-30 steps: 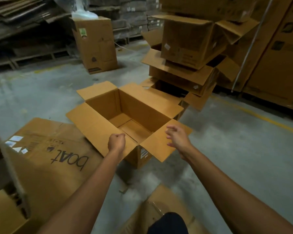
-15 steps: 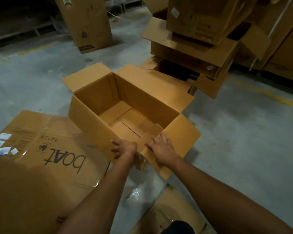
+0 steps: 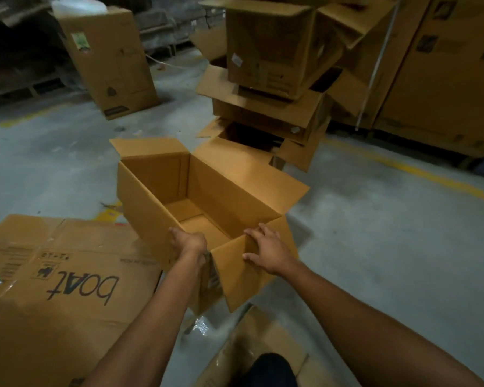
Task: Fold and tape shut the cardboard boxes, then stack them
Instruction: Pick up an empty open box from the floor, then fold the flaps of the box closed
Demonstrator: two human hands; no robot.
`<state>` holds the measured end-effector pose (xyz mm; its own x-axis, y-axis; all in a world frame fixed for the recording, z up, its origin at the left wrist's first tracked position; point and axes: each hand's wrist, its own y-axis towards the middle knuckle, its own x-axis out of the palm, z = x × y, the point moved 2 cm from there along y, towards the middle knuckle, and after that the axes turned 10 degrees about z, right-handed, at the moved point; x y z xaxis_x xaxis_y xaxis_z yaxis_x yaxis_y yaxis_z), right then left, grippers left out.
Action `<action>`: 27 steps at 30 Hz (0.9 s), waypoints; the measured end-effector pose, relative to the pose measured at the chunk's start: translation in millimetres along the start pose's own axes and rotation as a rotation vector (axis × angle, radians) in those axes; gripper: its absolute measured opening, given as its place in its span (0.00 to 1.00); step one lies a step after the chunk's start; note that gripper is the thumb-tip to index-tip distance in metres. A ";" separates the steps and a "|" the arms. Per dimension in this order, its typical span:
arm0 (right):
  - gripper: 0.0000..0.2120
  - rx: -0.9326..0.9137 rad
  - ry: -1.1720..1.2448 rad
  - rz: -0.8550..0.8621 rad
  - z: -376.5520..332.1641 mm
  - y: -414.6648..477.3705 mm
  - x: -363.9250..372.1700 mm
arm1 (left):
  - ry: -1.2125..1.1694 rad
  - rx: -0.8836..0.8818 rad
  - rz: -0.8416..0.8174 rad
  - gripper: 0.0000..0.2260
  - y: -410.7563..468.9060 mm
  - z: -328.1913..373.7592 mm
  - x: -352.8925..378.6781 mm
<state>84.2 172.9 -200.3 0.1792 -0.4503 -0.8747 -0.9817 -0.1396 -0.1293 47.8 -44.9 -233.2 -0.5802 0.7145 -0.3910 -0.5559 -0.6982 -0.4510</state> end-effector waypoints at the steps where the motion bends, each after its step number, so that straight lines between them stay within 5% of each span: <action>1: 0.34 0.007 0.014 0.000 4.6 -10.5 -10.7 | -0.032 -0.010 -0.023 0.35 -9.2 2.2 0.6; 5: 0.29 0.031 0.049 0.094 19.7 -55.8 -56.5 | -0.108 -0.028 -0.104 0.25 -50.9 4.3 16.1; 11: 0.21 0.138 0.011 0.405 54.9 -133.3 -115.3 | -0.057 0.058 -0.465 0.22 -183.9 12.6 26.8; 16: 0.13 0.287 -0.021 0.690 99.6 -207.7 -150.8 | -0.180 -0.093 -0.585 0.10 -275.8 -14.3 66.3; 19: 0.13 0.364 -0.045 0.793 129.2 -252.4 -161.0 | -0.096 -0.100 -0.775 0.16 -300.5 -41.3 118.1; 23: 0.18 0.482 -0.046 0.975 163.8 -307.8 -167.5 | 0.010 0.003 -0.846 0.15 -372.1 -47.7 125.7; 27: 0.20 0.547 -0.040 1.079 194.0 -349.2 -167.7 | 0.092 0.030 -0.962 0.16 -375.6 -81.3 209.9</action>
<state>384.6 468.3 -99.1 -0.7409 -0.0764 -0.6672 -0.5244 0.6865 0.5037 183.2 371.0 -211.1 0.1791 0.9811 0.0731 -0.7849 0.1873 -0.5906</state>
